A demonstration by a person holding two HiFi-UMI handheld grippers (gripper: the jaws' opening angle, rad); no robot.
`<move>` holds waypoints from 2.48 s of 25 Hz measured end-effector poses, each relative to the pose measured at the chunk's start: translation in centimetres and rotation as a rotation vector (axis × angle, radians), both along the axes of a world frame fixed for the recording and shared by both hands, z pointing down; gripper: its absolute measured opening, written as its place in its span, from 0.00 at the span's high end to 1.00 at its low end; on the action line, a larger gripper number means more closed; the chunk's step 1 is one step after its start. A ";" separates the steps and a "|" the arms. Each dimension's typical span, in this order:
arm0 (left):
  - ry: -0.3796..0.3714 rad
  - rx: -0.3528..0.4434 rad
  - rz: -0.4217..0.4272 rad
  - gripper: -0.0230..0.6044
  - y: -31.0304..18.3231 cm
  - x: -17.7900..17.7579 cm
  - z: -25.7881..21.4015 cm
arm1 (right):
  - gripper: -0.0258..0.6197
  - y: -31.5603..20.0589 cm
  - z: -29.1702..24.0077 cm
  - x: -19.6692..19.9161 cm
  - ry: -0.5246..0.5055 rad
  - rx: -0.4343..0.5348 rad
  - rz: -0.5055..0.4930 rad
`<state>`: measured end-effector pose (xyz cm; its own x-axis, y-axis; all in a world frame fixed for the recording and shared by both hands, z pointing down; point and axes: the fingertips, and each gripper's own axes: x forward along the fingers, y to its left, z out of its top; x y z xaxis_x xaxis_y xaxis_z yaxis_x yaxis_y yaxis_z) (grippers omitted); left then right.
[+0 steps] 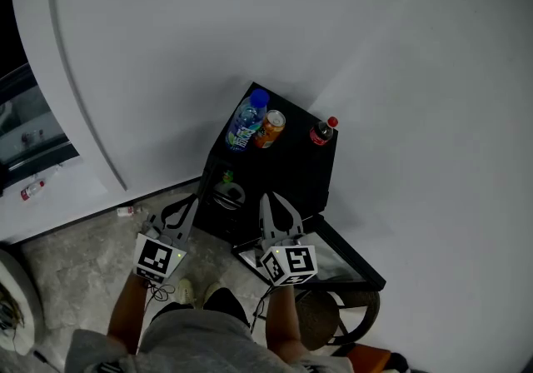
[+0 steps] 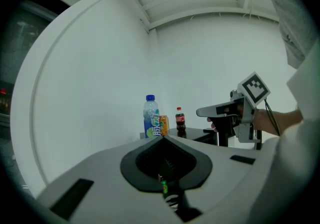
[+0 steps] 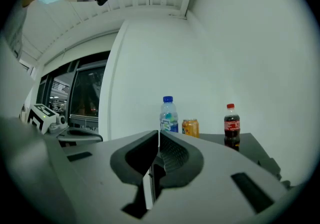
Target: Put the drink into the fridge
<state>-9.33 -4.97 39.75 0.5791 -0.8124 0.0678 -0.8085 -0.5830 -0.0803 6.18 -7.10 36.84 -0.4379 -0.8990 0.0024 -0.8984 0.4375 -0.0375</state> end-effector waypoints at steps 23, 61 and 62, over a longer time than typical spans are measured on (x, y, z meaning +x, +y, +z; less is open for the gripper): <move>-0.013 0.004 -0.182 0.96 -10.6 -2.9 -1.1 | 0.67 -15.1 -8.9 -3.1 0.021 0.076 -0.196; 0.023 -0.034 -0.234 0.96 -10.8 -5.7 0.3 | 0.66 -17.8 -10.3 -5.5 0.038 0.102 -0.200; 0.024 -0.033 -0.228 0.96 -10.6 -5.6 0.3 | 0.66 -17.3 -10.6 -5.2 0.042 0.111 -0.195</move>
<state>-14.90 -15.55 40.02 0.3821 -0.9202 0.0851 -0.9213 -0.3865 -0.0430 0.93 -24.44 26.23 -0.6047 -0.7934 -0.0696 -0.7964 0.6021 0.0559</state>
